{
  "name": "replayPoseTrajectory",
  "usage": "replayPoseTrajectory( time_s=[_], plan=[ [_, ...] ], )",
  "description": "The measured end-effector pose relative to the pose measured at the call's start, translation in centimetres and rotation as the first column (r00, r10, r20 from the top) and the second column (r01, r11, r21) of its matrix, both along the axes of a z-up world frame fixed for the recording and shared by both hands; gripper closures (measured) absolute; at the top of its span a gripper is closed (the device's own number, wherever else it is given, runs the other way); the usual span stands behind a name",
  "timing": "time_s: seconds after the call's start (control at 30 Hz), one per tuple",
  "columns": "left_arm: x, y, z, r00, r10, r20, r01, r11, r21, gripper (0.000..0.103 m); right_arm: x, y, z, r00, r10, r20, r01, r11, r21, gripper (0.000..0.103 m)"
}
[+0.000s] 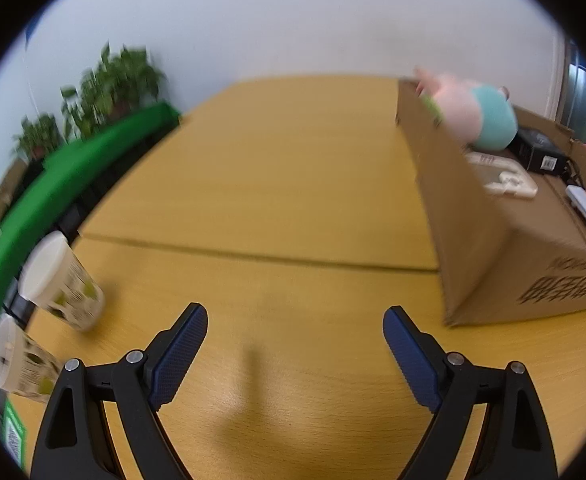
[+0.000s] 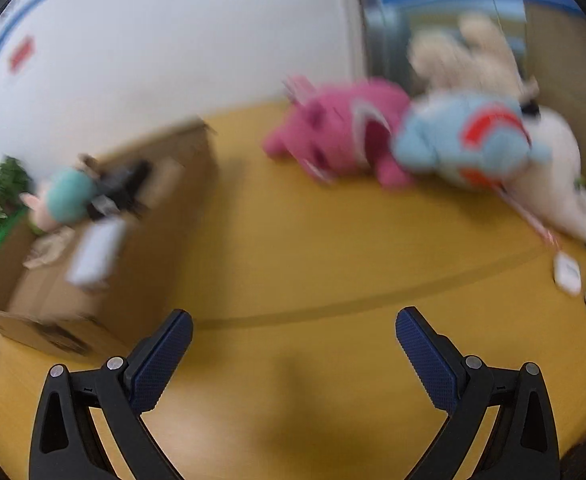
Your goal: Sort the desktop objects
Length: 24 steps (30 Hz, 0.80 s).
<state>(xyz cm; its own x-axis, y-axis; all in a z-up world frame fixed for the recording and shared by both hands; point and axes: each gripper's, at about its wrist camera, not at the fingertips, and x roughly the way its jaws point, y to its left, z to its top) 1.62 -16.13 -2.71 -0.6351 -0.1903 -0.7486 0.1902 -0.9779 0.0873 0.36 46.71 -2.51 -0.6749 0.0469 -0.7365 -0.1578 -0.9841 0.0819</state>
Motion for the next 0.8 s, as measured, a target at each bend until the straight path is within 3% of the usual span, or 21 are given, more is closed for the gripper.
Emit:
replayPoseTrajectory(
  time_s=[0.1,0.2,0.27,0.3,0.8],
  plan=[
    [-0.9,-1.3,-1.9,0.997,0.029,0.070,-0.032,0.999,0.043,0.011,-0.9,1.2,-2.5,0.995,-0.032,0.098,0.026,0.998,0.064,0.000],
    [-1.1,-2.0,-2.0,0.998,0.017,0.054,-0.022,0.996,0.085,0.011,-1.5,1.0,-3.3,0.991,-0.031,0.132,0.022,0.997,0.071,0.000],
    [-1.2,-2.5,-1.9,0.998,0.000,0.063,-0.006,0.995,0.095,0.008,-1.7,1.2,-3.3,0.992,-0.018,0.123,0.011,0.998,0.057,0.000],
    [-1.3,-2.6,-2.3,0.998,0.000,0.062,-0.006,0.996,0.085,0.000,-1.9,1.1,-3.3,0.991,-0.014,0.132,0.007,0.999,0.054,0.000],
    [-2.9,-4.1,-2.3,0.997,-0.014,0.075,0.006,0.994,0.106,0.000,-1.9,0.9,-3.4,0.992,-0.012,0.123,0.006,0.999,0.054,0.000]
  ],
)
